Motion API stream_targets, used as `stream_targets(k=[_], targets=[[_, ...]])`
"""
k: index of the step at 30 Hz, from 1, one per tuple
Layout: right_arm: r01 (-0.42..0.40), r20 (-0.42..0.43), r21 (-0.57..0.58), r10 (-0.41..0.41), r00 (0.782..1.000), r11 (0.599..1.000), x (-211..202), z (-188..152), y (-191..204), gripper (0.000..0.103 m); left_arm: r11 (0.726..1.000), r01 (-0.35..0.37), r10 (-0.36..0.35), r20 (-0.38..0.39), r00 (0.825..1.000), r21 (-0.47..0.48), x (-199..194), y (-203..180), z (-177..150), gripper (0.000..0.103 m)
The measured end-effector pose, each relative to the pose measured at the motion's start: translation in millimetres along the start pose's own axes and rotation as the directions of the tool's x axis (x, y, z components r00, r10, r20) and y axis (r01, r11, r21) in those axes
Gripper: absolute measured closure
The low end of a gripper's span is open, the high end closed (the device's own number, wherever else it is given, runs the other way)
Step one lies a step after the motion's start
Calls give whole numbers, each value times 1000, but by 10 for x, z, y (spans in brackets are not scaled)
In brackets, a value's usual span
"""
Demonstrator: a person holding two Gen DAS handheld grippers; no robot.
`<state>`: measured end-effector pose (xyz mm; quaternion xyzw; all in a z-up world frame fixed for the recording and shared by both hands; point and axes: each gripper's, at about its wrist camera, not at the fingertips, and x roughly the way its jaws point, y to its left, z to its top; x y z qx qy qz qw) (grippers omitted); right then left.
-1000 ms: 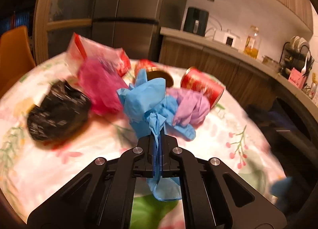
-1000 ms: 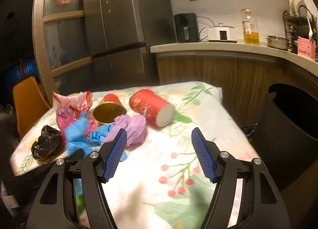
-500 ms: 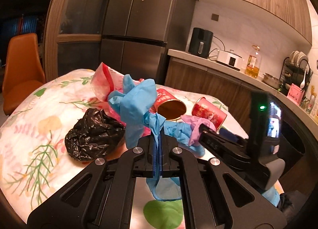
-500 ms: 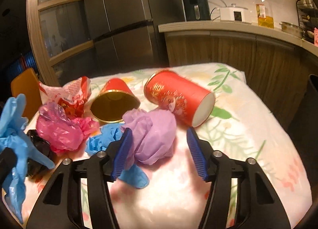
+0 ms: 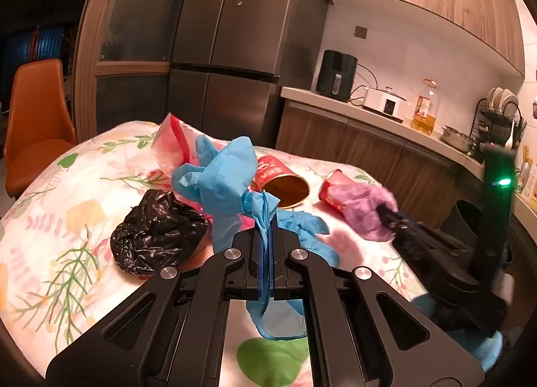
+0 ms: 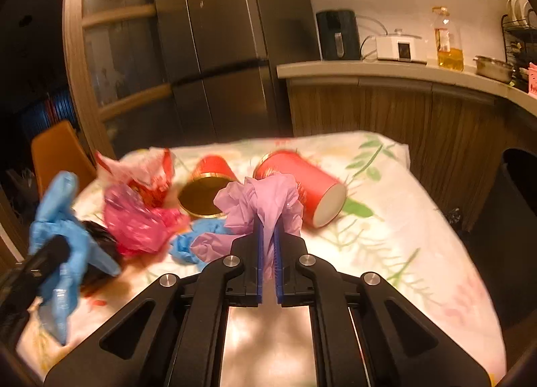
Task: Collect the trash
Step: 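Grasp the blue glove with the left tool while the right tool grasps the purple glove, then carry the blue and purple gloves over the black trash bin with both tools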
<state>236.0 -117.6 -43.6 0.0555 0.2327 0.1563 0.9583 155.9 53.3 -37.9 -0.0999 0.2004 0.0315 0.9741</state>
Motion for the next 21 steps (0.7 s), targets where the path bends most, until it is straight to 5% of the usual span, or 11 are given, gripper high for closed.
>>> stream_targets(k=[21], targets=[[129, 140, 35, -132, 981, 991, -1095, 123, -575, 98, 984, 139, -139, -11, 990, 107, -110, -894, 96, 102]])
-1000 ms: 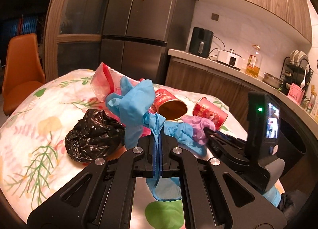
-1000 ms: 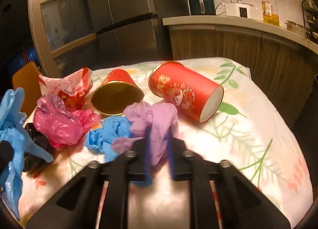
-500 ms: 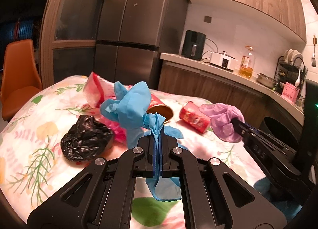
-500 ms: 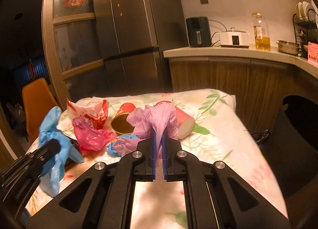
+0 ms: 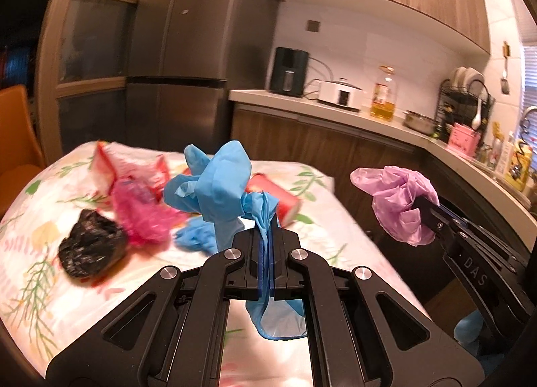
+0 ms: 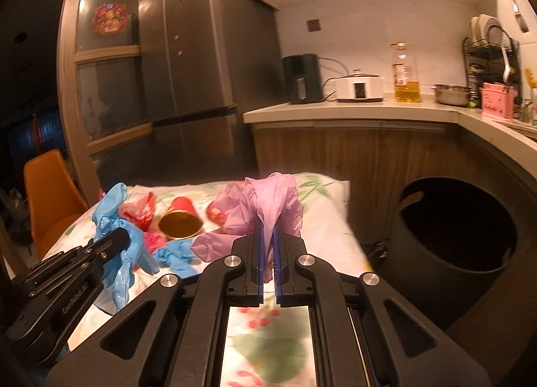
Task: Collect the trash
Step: 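Carry the blue and purple gloves over the black trash bin with both tools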
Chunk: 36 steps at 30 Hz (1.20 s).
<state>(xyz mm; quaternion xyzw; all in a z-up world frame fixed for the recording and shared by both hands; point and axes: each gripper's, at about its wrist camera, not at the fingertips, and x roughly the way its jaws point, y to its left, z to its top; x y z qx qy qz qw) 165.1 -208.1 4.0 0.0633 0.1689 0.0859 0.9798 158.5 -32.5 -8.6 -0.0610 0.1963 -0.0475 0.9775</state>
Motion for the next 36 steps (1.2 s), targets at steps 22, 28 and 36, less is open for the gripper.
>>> stream_targets(k=[22, 28, 36], targets=[[258, 99, 72, -264, 959, 963, -427, 239, -972, 98, 953, 268, -270, -4, 963, 144, 347, -1372, 286, 102], [307, 102, 96, -316, 943, 947, -459, 247, -1225, 98, 930, 317, -323, -1, 946, 185, 425, -1702, 333, 102], [347, 119, 125, -362, 925, 929, -494, 291, -1463, 98, 900, 387, -394, -7, 919, 201, 527, -1971, 349, 102]])
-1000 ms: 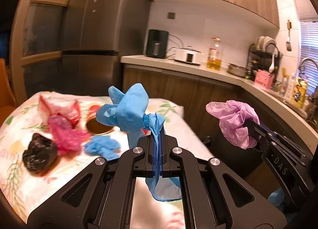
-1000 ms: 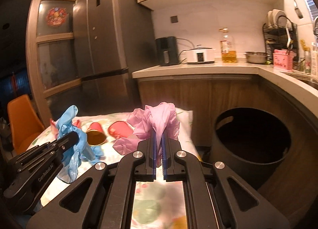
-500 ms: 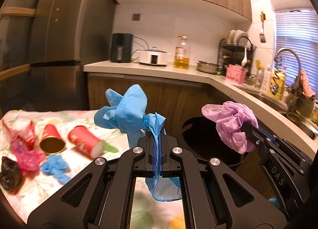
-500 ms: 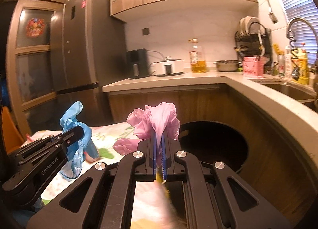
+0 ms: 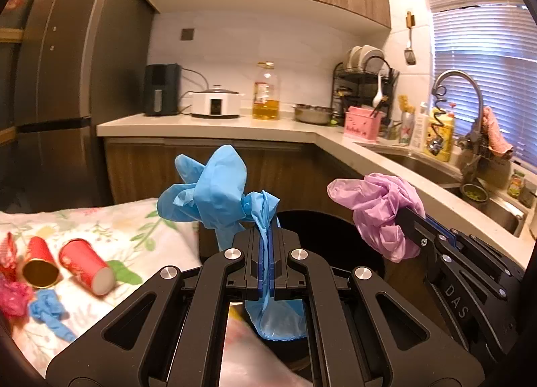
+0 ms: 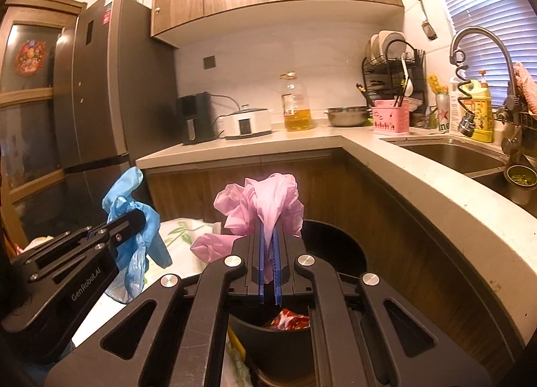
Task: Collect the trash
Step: 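Carry the blue and purple gloves over the black trash bin with both tools, then open both tools to drop the gloves into the bin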
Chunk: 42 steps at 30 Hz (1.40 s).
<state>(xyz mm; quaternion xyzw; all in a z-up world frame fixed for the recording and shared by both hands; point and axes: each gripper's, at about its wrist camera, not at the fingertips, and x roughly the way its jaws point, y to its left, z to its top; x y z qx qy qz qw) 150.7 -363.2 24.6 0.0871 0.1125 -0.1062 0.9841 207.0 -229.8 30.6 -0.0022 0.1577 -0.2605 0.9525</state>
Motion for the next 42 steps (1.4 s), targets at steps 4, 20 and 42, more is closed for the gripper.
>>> stream_targets(k=[4, 20, 42], targets=[[9, -2, 11, -9, 1000, 1000, 23, 14, -72, 98, 1000, 19, -19, -2, 1000, 9, 96, -73, 16, 102], [48, 1, 37, -48, 999, 998, 141, 47, -286, 98, 994, 99, -97, -30, 995, 49, 420, -340, 10, 102], [12, -39, 69, -10, 999, 998, 443, -9, -465, 92, 989, 143, -140, -87, 986, 29, 843, -347, -99, 101]])
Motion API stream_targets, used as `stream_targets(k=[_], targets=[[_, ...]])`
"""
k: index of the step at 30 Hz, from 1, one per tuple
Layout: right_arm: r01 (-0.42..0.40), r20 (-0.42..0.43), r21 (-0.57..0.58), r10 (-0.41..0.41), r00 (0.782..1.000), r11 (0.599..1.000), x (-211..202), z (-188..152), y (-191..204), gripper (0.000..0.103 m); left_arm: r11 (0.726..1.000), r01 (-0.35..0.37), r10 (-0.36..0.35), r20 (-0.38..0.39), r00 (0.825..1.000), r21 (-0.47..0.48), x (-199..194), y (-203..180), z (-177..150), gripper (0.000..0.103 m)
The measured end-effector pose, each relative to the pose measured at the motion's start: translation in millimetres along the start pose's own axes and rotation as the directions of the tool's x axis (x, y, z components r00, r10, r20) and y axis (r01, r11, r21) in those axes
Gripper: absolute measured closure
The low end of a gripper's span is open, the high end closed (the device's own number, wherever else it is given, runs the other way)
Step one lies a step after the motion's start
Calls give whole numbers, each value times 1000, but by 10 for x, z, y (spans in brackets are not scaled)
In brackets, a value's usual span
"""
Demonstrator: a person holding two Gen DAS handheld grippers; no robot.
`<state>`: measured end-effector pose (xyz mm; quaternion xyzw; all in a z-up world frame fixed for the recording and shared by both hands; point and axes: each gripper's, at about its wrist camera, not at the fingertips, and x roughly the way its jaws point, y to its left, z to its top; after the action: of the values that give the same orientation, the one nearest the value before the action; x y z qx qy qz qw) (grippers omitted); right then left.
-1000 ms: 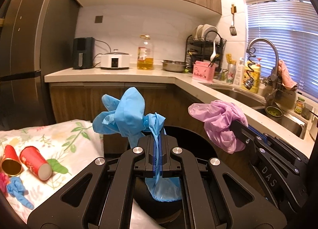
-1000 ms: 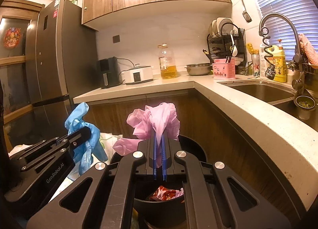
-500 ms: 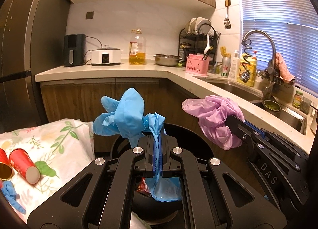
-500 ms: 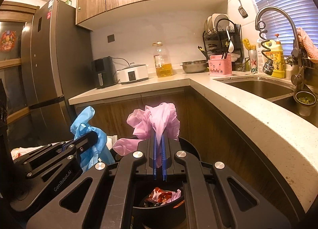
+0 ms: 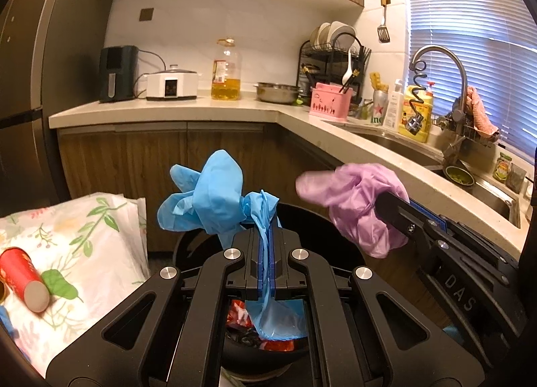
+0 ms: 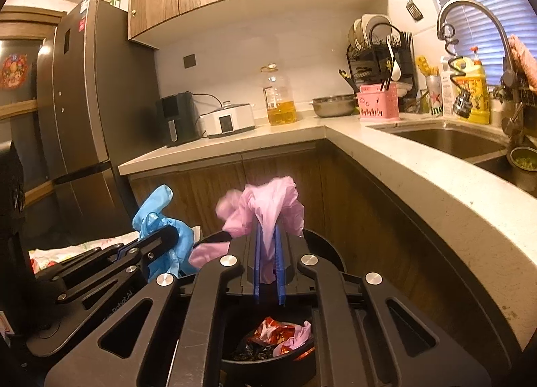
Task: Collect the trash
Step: 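Open both tools to drop the gloves into the bin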
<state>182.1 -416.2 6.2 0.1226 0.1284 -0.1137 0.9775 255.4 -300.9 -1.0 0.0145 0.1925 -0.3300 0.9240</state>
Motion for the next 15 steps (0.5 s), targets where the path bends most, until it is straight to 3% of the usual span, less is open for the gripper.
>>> stream_targets(k=[2, 9, 11, 15], targets=[[1, -5, 12, 0, 1000, 1000, 19, -7, -31, 79, 1000, -6, 6, -11, 1000, 1, 37, 14, -21, 96], [23, -14, 24, -23, 1000, 999, 23, -28, -90, 79, 1000, 4, -4, -30, 1000, -19, 91, 83, -95, 64], [32, -15, 27, -32, 999, 999, 12, -36, -94, 73, 1000, 12, -13, -31, 999, -25, 92, 88, -93, 57], [37, -16, 30, -36, 999, 999, -20, -56, -90, 69, 999, 25, -26, -28, 999, -33, 71, 110, -128, 50]])
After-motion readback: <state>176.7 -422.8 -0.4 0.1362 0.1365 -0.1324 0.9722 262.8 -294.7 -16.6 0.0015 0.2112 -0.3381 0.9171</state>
